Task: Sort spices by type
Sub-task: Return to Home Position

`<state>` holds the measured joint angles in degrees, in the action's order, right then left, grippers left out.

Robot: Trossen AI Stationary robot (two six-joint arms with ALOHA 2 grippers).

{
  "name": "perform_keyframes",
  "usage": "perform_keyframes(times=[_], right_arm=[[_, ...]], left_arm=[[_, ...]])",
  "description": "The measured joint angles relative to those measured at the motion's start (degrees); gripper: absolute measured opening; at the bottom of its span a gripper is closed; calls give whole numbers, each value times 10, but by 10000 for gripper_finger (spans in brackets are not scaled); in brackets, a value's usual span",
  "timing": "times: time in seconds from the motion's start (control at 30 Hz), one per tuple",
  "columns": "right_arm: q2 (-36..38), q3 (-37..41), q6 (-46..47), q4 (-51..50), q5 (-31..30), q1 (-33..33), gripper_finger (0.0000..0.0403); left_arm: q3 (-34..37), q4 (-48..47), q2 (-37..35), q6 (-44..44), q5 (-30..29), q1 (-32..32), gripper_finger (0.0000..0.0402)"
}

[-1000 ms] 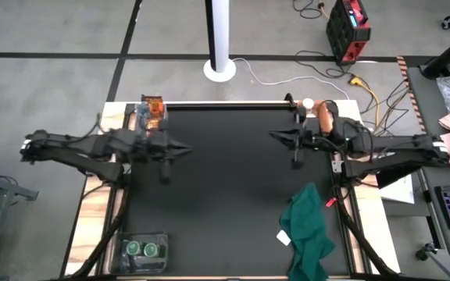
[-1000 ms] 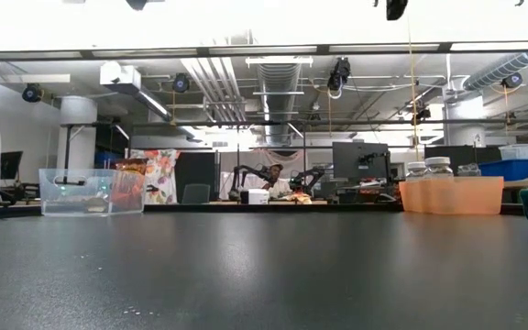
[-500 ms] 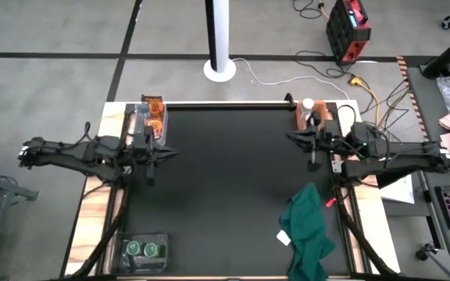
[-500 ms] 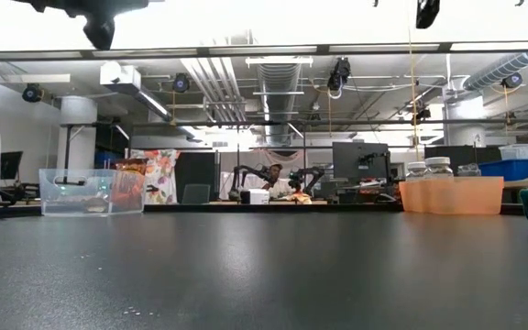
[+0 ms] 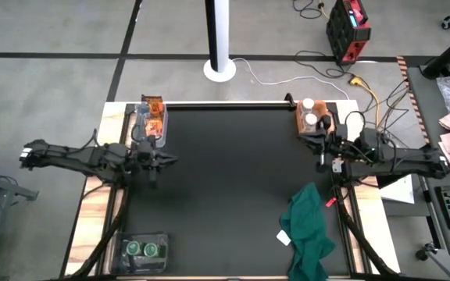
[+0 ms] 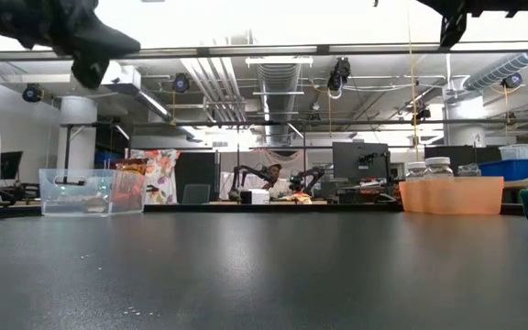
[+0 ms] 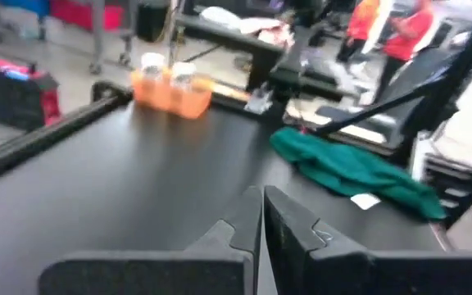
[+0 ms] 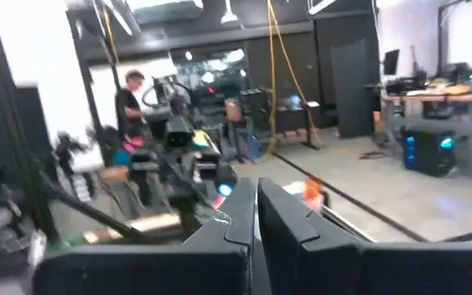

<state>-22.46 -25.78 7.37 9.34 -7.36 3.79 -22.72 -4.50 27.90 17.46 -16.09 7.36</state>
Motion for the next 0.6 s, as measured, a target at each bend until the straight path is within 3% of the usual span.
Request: perform_keyframes(times=[0.1, 0.27, 0.6], right_arm=[[2, 2, -63, -18, 2, 0, 13], [20, 15, -144, -14, -34, 4, 13], [172, 73, -170, -24, -32, 4, 13]], left_arm=[[9, 35, 19, -40, -40, 0, 1], [11, 141, 5, -192, -39, -3, 1], [57, 92, -175, -215, -43, -3, 1]])
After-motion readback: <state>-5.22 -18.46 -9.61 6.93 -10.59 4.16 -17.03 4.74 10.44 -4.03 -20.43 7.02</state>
